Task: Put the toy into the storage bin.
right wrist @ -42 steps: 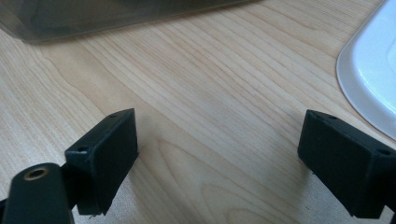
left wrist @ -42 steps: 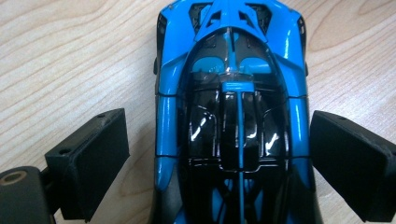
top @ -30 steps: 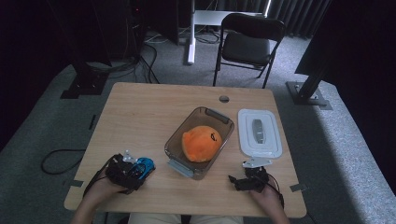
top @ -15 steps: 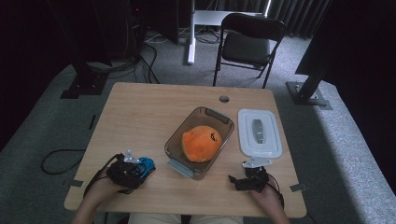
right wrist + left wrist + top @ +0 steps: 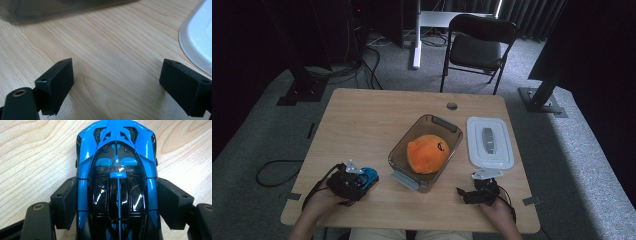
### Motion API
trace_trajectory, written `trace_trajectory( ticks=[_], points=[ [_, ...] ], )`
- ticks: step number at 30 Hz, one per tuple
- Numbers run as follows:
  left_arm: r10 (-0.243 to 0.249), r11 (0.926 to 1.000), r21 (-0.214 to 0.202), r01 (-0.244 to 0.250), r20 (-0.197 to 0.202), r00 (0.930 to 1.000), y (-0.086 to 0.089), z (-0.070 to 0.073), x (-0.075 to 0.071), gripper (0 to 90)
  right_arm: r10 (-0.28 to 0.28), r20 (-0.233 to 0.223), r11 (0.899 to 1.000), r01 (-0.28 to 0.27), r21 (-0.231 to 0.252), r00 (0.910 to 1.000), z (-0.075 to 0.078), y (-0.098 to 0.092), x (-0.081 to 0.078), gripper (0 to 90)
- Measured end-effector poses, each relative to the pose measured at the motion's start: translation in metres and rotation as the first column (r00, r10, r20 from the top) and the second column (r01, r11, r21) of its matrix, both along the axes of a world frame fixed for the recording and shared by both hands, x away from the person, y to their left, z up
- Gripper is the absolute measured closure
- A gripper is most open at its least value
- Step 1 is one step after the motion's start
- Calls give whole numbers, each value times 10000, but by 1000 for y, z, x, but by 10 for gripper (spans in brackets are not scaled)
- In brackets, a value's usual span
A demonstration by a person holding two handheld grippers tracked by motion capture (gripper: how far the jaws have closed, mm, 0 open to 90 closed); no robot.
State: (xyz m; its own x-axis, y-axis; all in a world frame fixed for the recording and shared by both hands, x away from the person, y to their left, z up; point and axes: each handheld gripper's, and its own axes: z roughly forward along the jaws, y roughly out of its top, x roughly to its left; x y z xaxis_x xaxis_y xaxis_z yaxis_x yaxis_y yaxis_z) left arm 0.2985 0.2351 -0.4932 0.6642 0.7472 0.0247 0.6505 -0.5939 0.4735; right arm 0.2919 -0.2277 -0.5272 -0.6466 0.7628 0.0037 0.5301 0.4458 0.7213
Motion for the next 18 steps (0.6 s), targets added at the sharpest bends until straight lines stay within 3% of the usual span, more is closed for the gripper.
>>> trace_trajectory(
  ticks=[3,6,7,10,13,18],
  points=[
    [-96,9999,-111,96,56,9999,2,6,0,289,-15,2,10000,15,-4,10000,0,0,0,117],
    [-45,9998,171,43,97,9999,2,6,1,289,-22,1,10000,22,9,10000,0,0,1,117],
    [123,9999,112,-125,148,9998,2,6,0,289,-23,1,10000,23,7,10000,0,0,1,117],
    [-12,9998,-196,14,74,10000,3,9,0,289,-19,1,10000,19,8,10000,0,0,1,117],
    [11,10000,-51,-10,130,9999,4,11,1,289,-34,2,10000,34,6,10000,0,1,2,117],
    [91,9997,-243,-86,176,9998,8,21,2,289,-68,-9,10000,68,17,10000,0,2,3,116]
  ],
)
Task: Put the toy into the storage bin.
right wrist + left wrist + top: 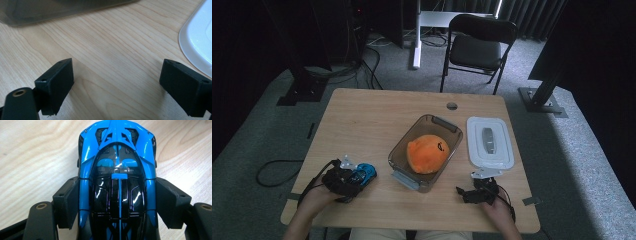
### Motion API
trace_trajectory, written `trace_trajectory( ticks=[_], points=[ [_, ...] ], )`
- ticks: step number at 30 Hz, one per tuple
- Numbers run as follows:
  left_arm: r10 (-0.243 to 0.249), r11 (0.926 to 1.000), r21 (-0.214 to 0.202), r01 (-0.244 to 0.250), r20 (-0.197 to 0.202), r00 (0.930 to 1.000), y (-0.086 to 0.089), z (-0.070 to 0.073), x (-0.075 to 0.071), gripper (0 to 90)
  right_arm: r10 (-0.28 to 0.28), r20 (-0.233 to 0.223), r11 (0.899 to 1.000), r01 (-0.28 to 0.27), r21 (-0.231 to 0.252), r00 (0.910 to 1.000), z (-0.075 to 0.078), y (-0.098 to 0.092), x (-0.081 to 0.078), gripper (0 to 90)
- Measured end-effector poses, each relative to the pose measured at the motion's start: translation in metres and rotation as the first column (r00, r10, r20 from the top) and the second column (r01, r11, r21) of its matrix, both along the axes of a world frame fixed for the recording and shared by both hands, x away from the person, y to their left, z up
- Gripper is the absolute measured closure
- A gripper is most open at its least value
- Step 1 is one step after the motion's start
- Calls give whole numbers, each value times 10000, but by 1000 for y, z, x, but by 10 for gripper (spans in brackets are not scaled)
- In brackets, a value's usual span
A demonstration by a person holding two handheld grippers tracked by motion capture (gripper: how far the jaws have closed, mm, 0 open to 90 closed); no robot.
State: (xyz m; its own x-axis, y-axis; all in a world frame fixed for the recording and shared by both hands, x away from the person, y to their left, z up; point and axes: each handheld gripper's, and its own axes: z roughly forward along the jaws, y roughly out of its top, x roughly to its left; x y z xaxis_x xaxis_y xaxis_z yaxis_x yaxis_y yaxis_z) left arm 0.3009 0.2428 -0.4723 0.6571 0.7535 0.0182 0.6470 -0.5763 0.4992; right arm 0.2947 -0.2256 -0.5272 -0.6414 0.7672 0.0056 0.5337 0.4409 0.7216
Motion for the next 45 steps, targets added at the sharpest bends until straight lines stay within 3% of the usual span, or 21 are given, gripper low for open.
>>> trace_trajectory(
  ticks=[8,11,14,23,32,45],
  points=[
    [-148,9999,3,148,143,9998,4,23,12,289,80,26,10000,-80,-34,10000,1,21,7,116],
    [-189,9998,-39,190,214,9996,4,34,17,289,292,87,9995,-291,-112,9995,2,30,9,116],
    [-283,9995,124,278,401,9988,2,48,22,288,484,1,9983,-484,315,9988,5,38,12,116],
    [-579,9983,41,577,666,9961,1,81,33,288,967,29,9950,-968,243,9953,7,66,14,116],
    [-934,9955,270,912,953,9911,-10,106,41,288,1403,105,9898,-1405,256,9901,7,86,11,116],
    [-1298,9913,369,1262,1212,9841,-35,132,57,288,1015,127,9940,-1020,398,9948,7,104,13,116]
  ],
)
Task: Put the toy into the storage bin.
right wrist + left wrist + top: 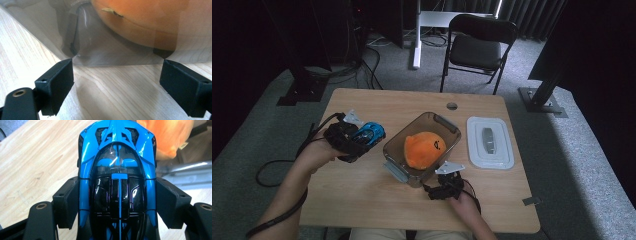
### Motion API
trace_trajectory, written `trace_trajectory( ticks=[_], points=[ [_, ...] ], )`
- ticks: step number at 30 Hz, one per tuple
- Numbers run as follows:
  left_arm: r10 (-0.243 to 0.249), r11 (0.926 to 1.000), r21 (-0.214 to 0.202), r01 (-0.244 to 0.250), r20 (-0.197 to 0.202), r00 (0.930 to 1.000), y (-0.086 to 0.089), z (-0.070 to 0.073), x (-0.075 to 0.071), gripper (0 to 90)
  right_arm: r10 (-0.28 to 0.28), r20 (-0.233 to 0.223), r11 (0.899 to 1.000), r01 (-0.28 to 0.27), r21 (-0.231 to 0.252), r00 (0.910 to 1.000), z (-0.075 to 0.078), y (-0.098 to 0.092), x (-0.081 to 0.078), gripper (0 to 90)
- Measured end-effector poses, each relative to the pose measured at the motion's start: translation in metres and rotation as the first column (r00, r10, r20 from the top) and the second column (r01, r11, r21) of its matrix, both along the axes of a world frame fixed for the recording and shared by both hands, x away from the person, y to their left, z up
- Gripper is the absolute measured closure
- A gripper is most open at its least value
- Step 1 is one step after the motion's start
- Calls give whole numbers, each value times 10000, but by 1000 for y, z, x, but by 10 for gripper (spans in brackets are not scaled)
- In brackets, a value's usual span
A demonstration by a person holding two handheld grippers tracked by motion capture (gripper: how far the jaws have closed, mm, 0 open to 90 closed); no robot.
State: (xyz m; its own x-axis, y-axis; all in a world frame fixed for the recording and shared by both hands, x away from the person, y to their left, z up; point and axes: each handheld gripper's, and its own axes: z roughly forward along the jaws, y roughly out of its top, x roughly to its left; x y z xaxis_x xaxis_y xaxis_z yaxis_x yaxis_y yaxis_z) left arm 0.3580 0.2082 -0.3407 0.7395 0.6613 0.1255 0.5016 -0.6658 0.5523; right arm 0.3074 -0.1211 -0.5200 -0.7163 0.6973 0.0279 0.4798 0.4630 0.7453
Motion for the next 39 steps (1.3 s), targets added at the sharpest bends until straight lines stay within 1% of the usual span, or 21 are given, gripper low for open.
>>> trace_trajectory(
  ticks=[4,7,9,11,12,14,16,19,20,24,28,30,34,36,39],
  points=[
    [-144,9999,31,144,35,9999,-7,6,3,288,-150,168,9996,154,-254,9997,0,7,0,116],
    [-159,9999,24,159,36,9999,-11,9,7,288,-365,134,9986,370,-382,9992,1,14,2,116],
    [-187,9998,-58,188,19,9998,-14,11,9,288,-517,156,9978,523,-398,9985,1,19,3,116],
    [-283,9996,-25,283,22,9996,-18,12,11,288,-711,118,9965,715,-437,9974,1,25,3,116],
    [-283,9996,-73,283,4,9996,-20,12,13,288,-794,110,9959,798,-436,9968,1,27,4,116],
    [-439,9990,-37,439,-45,9990,-25,13,16,288,-987,138,9944,992,-374,9950,1,32,4,116],
    [-486,9988,4,486,-68,9988,-31,14,18,288,-994,227,9940,1003,-440,9948,0,33,4,116],
    [-603,9982,56,604,-63,9982,-39,16,22,288,-870,301,9948,884,-502,9958,-1,31,3,116],
    [-658,9978,-17,658,-90,9978,-43,17,24,288,-856,316,9950,871,-499,9958,-2,29,2,116],
    [-772,9970,-31,772,-94,9970,-53,19,28,288,-968,524,9939,993,-485,9939,-1,22,-1,116],
    [-931,9956,31,931,-187,9955,-62,18,31,288,-1130,461,9923,1151,-463,9925,-2,16,-1,116],
    [-934,9956,41,935,-222,9954,-66,17,34,288,-1164,521,9917,1190,-481,9918,-1,13,-1,116],
    [-1054,9944,85,1058,-359,9938,-76,15,40,288,-1305,388,9908,1318,-324,9907,-1,8,0,116],
    [-1178,9930,10,1179,-441,9921,-81,13,43,288,-1324,361,9905,1335,-320,9905,-1,7,0,116],
    [-1264,9918,111,1271,-531,9906,-89,11,48,288,-1324,303,9907,1333,-286,9907,-1,6,0,116]
  ],
)
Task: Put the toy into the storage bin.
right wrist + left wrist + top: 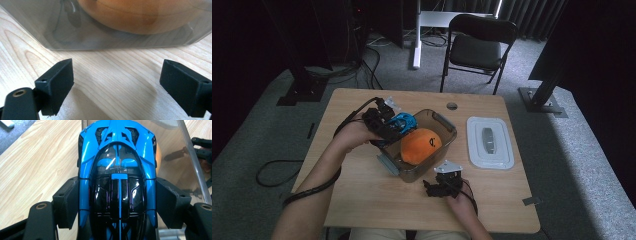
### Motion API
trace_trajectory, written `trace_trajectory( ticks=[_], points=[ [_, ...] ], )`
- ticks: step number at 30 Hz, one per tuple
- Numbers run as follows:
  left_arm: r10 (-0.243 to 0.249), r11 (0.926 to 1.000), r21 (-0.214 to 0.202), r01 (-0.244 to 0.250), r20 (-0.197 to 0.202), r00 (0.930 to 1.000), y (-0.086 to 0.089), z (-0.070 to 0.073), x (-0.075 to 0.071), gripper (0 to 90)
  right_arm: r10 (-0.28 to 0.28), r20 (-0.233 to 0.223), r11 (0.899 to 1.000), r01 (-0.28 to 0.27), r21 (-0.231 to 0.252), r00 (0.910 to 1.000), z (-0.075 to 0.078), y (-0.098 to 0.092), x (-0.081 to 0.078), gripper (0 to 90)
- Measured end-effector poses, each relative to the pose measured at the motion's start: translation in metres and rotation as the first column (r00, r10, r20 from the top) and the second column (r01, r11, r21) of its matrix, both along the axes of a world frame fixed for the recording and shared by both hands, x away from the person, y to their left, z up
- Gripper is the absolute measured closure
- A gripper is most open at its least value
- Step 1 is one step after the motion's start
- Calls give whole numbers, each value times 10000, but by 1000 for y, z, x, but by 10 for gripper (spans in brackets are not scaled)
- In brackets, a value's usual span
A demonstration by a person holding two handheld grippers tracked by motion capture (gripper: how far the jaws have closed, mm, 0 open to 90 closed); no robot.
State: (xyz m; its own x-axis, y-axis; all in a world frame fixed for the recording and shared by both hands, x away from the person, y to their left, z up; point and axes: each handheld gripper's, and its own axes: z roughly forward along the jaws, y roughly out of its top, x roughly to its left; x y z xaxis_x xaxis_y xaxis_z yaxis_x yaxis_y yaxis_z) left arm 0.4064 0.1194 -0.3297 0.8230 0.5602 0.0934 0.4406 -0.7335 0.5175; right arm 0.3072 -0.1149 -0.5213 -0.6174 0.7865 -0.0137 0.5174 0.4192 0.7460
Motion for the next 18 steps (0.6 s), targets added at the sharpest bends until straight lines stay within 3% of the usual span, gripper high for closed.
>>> trace_trajectory(
  ticks=[7,18],
  points=[
    [-163,9999,-31,163,-128,9998,-12,-7,9,288,8,-43,9999,-8,157,10000,1,-3,0,116],
    [-376,9993,-36,375,-660,9971,-27,-29,27,288,-57,-123,9992,62,395,9999,1,-10,1,116]
  ],
)
